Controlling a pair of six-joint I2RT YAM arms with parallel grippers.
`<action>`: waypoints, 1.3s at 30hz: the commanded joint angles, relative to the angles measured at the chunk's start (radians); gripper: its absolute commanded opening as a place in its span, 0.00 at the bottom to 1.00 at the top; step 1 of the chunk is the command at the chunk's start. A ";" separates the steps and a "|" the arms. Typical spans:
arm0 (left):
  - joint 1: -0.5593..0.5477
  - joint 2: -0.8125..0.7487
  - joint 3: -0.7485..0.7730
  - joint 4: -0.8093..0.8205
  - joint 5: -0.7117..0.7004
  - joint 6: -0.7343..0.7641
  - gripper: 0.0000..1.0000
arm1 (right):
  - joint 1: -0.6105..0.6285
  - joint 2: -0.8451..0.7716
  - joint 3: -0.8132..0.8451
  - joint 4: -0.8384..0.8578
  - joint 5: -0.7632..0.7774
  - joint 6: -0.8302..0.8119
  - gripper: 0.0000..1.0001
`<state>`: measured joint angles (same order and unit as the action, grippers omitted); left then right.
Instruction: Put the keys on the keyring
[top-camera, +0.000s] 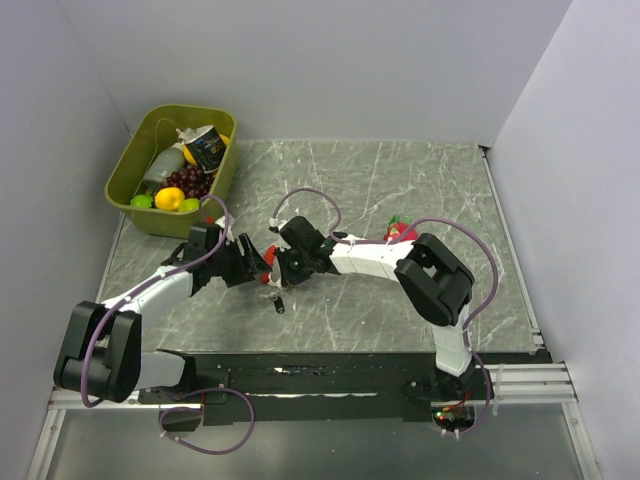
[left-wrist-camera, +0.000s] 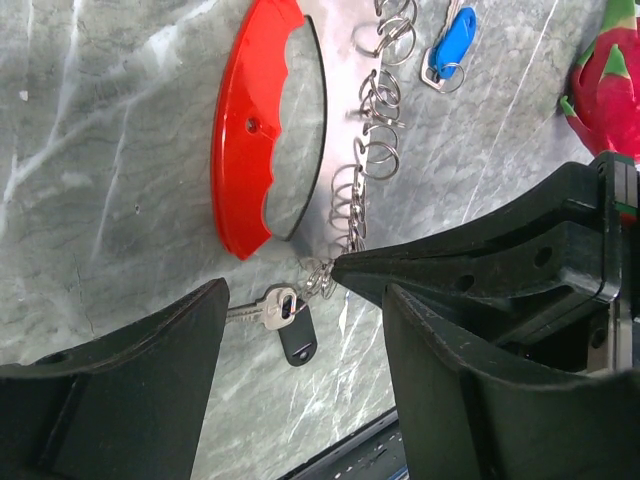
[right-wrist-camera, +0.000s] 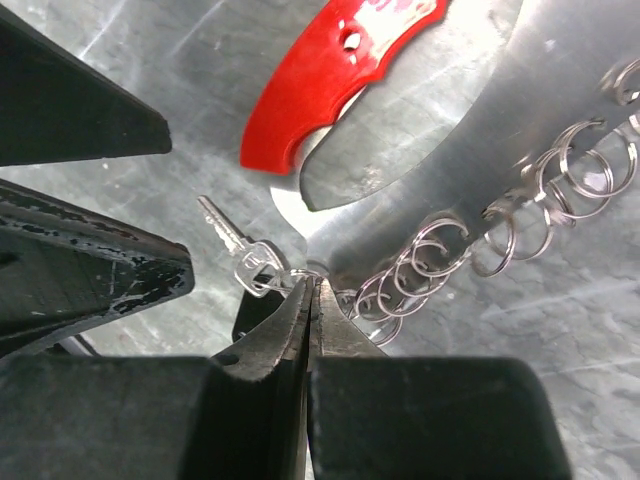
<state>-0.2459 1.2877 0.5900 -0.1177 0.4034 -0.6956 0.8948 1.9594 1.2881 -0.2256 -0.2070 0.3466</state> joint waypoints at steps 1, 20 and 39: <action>0.002 0.016 -0.007 0.029 0.020 0.007 0.68 | 0.012 -0.045 -0.021 -0.044 0.058 -0.015 0.00; 0.003 0.036 -0.007 0.046 0.026 0.005 0.67 | 0.107 -0.113 -0.112 0.013 0.176 -0.034 0.00; 0.003 0.056 -0.006 0.049 0.017 0.004 0.68 | 0.165 -0.139 -0.160 0.077 0.267 -0.047 0.00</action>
<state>-0.2455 1.3418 0.5835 -0.1017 0.4042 -0.6941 1.0340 1.8751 1.1542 -0.2089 0.0162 0.3145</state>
